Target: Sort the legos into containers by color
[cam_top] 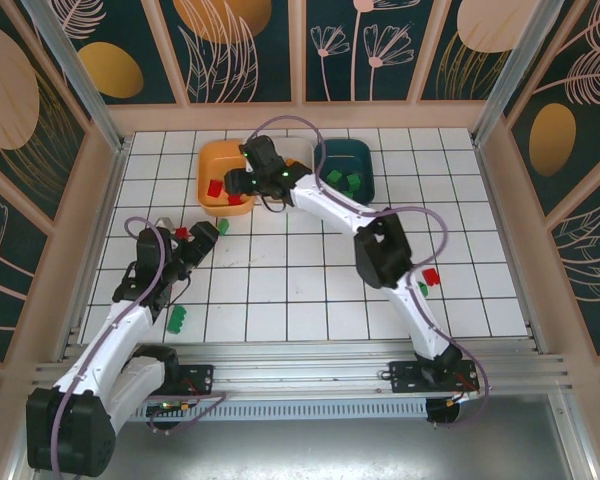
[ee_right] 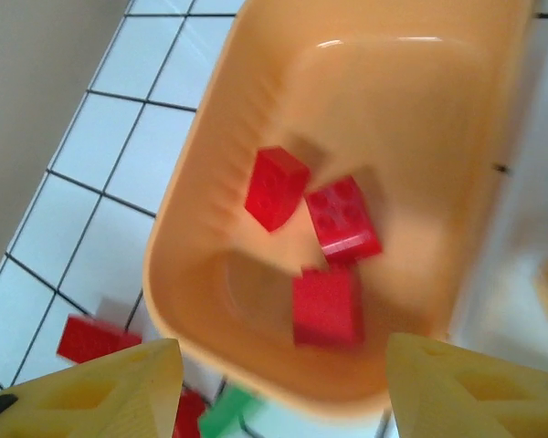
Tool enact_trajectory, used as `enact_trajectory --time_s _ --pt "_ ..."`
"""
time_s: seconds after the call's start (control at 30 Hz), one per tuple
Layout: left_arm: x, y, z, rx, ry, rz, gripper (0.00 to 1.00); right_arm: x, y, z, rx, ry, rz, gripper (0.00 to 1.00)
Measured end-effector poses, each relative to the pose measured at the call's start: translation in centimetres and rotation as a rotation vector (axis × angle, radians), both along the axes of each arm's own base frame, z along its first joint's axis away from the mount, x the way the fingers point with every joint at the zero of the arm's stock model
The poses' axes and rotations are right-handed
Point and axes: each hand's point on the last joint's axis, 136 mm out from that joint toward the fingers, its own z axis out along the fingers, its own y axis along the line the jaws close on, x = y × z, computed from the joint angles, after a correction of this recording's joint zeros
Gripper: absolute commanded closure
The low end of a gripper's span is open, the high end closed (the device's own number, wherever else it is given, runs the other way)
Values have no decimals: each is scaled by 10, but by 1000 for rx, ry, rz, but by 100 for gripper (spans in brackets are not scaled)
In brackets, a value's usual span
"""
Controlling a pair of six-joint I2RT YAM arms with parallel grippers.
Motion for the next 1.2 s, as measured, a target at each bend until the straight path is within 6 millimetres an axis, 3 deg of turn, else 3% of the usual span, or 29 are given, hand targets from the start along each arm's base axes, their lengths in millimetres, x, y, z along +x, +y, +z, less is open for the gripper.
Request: enact_trajectory --time_s 0.1,0.2,0.27,0.3,0.4,0.43,0.5,0.6,0.77,0.97,1.2 --pt "6 -18 2 -8 -27 -62 6 -36 -56 25 -36 -32 -66 38" --pt "3 -59 1 -8 -53 -183 6 -67 -135 51 -30 -77 -209 36" --pt "-2 -89 -2 -7 -66 -271 6 -83 -192 50 -23 -80 -331 33" --pt "-5 -107 -5 -4 -70 -323 7 -90 -224 41 -28 -66 -407 31" --pt "-15 -149 -16 3 -74 -439 8 -120 -312 -11 -99 36 -621 23" --pt "-18 -163 -20 6 -72 -477 8 -136 -336 -30 -131 81 -679 21" --pt "-20 -180 -25 10 -71 -522 8 -169 -364 -57 -173 158 -741 20" --pt "-16 -195 -27 12 -84 -548 7 -202 -386 -73 -177 220 -800 18" --pt "-1 -195 -26 57 -106 -508 2 -224 -394 -92 -142 306 -840 19" --pt "6 -194 -32 83 -98 -488 2 -240 -396 -121 -171 439 -878 22" --pt "8 -190 -37 114 -94 -475 1 -244 -396 -130 -168 485 -895 28"
